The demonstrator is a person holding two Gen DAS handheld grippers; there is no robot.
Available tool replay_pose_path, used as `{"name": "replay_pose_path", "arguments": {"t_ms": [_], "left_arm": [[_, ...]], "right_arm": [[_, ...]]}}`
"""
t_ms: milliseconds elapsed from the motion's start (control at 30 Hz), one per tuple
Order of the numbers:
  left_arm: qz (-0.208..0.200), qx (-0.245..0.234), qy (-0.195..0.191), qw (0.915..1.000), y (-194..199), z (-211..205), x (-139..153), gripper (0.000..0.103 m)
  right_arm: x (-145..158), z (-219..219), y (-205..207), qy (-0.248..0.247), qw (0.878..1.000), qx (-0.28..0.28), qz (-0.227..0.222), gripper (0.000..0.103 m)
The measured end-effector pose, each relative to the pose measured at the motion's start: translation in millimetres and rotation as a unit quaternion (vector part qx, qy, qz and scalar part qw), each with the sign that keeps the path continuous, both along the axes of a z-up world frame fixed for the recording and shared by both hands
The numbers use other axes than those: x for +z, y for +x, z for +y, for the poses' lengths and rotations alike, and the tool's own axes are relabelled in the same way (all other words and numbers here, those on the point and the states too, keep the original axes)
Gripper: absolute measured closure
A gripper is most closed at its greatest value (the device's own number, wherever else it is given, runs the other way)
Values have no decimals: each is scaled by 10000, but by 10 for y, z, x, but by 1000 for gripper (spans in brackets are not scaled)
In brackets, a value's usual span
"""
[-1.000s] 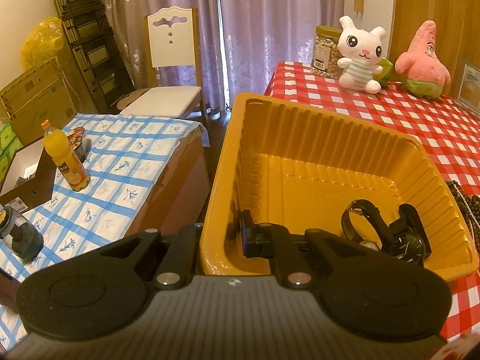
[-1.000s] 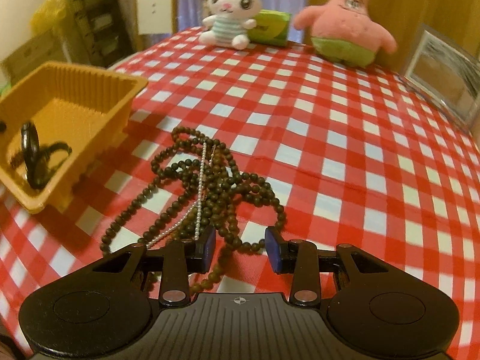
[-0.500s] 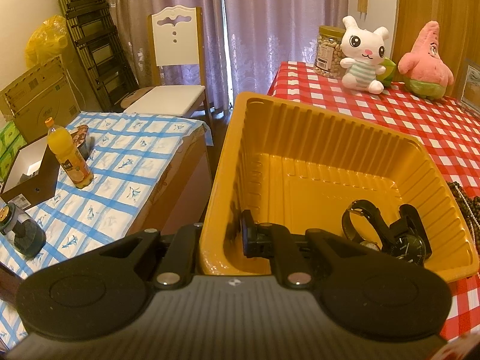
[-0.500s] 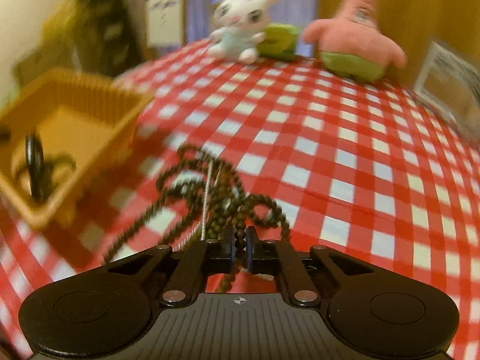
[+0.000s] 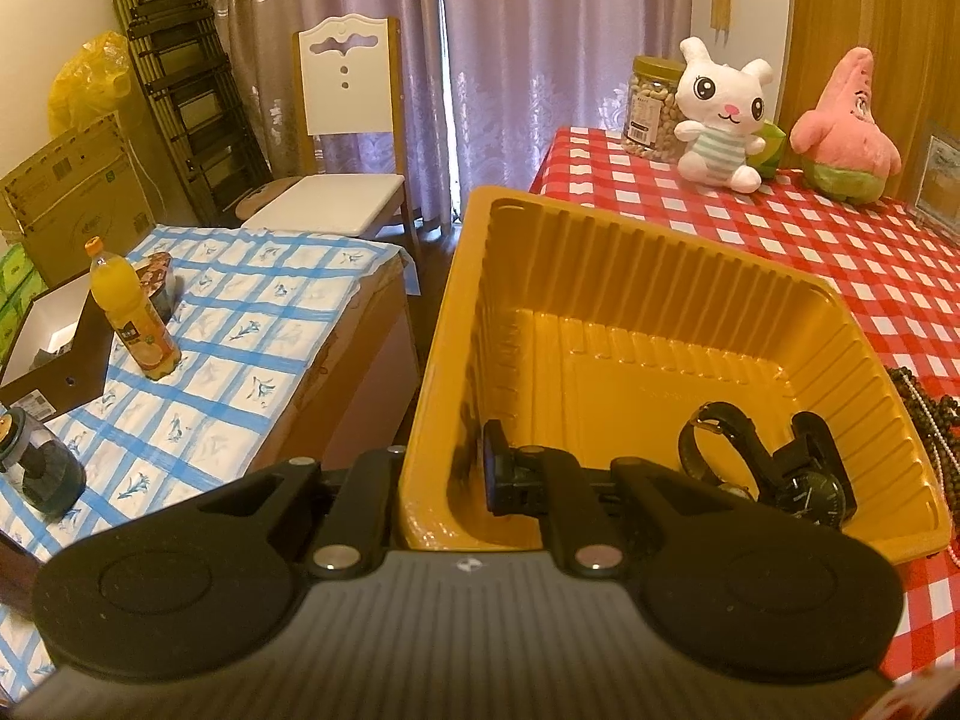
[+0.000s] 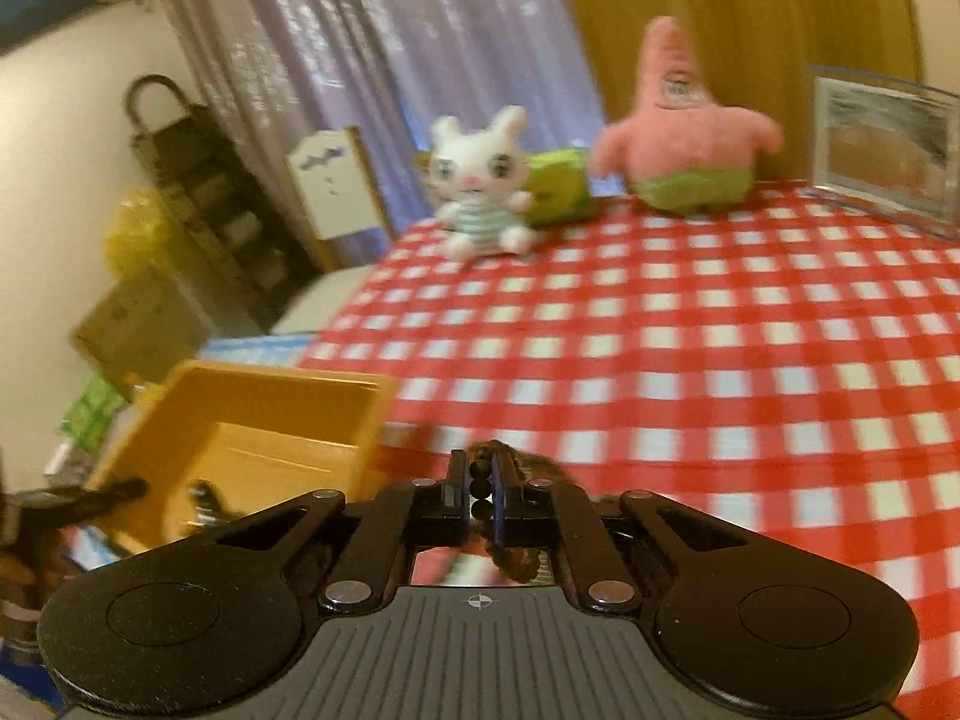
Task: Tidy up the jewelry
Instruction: 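Carry the bead strand into the orange tray and open the right tool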
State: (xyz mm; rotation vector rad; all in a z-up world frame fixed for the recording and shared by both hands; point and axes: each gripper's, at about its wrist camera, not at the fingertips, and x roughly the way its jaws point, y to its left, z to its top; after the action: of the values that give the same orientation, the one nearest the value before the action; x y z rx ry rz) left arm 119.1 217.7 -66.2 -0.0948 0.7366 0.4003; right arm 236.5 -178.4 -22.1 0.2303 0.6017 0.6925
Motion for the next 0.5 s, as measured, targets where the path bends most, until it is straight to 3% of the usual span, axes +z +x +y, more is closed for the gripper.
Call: {"name": "replay_pose_path", "arguments": {"t_ms": [300,500], "left_arm": [[-41,-20,-74,10000,-5,9,-8,93],[-97,-41,-164,9998,-15,32,-3,93]], "right_arm": [[31,886,-48,315,9942,1030,75,96],[-102,1327,50,126,9928,1177,208,96]]}}
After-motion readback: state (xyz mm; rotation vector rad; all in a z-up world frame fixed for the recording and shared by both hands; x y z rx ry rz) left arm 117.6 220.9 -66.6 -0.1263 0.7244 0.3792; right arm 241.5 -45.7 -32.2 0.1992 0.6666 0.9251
